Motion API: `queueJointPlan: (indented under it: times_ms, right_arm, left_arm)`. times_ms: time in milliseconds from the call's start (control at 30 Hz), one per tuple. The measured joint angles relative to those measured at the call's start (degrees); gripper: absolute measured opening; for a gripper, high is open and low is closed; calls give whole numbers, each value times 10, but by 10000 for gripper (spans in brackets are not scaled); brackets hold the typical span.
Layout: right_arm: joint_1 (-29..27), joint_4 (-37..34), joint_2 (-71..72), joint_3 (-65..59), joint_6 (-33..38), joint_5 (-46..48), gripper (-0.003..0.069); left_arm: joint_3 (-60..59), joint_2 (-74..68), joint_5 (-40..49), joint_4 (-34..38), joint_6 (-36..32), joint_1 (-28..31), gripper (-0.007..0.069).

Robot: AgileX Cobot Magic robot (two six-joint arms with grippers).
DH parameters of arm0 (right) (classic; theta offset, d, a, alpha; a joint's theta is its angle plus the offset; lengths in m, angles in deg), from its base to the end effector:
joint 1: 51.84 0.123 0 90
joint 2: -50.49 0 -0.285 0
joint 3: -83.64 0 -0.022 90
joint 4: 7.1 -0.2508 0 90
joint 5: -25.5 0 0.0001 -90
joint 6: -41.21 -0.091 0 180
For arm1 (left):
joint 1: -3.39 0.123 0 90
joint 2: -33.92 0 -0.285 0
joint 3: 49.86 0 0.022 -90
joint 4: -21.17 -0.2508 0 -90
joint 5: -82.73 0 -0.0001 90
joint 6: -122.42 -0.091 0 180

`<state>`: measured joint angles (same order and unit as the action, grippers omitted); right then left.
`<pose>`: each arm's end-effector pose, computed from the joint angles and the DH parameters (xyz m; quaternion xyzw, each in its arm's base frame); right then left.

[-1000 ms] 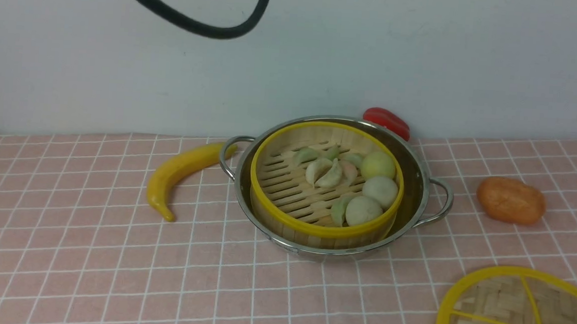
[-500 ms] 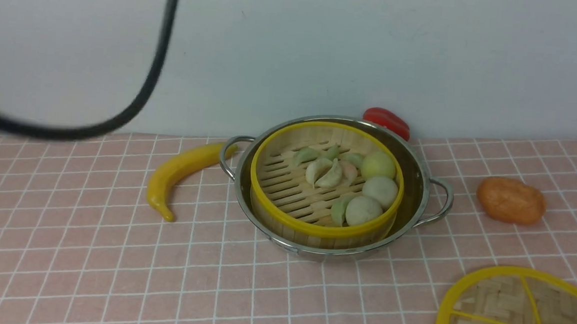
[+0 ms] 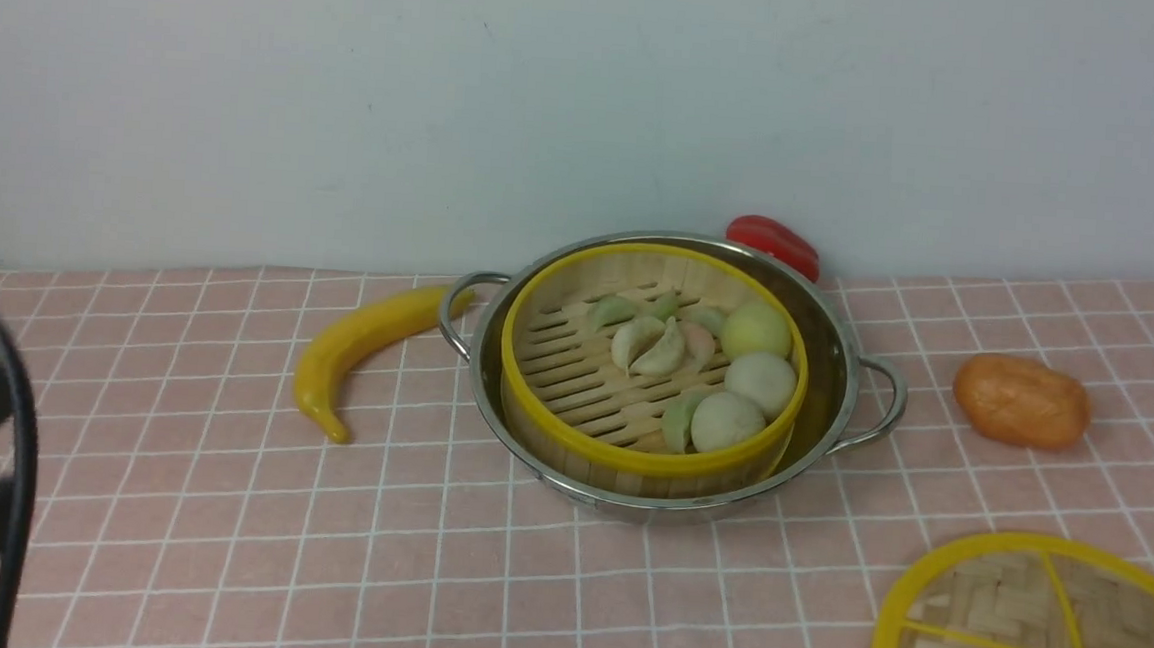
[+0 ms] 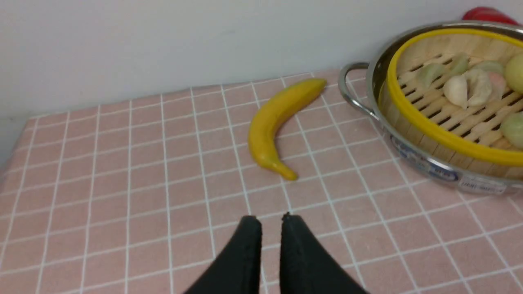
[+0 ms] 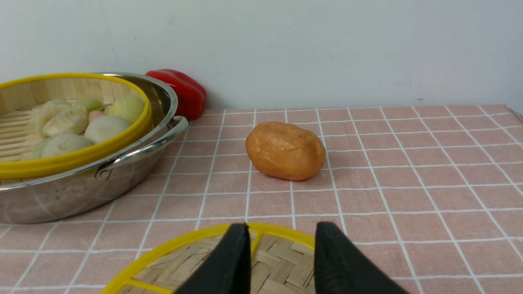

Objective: Place the steamer in the pot on the pink tablecloth, and put the lid on the steamer.
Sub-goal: 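Move the gripper down to the bamboo steamer lid and grasp its center knob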

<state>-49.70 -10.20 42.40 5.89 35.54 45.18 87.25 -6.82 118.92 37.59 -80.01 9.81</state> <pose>0.0539 0.0037 0.1788 0.0393 0.7950 0.0638 0.6020 0.1105 -0.0029 0.3155 0.0624 0.8560 -0.0030 0.5131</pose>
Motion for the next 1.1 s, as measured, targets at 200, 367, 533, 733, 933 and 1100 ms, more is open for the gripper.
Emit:
queueJointPlan:
  times_ms: [200, 367, 533, 733, 933, 1100]
  right_arm:
    - [0, 0, 0, 0, 0, 0, 243]
    - [0, 0, 0, 0, 0, 0, 243]
    - [0, 0, 0, 0, 0, 0, 243]
    - [0, 0, 0, 0, 0, -1, 243]
    - [0, 0, 0, 0, 0, 0, 243]
    - [0, 0, 0, 0, 0, 0, 243]
  left_arm:
    - [-161, 158, -86, 2, -1, 21, 76]
    - [-240, 227, -126, -20, -1, 31, 85]
    - [-315, 294, -134, -37, -1, 31, 95]
    - [-347, 327, -136, -37, -1, 31, 96]
    - [-347, 329, -137, -37, -1, 31, 108]
    - [-347, 329, -137, -37, -1, 31, 118]
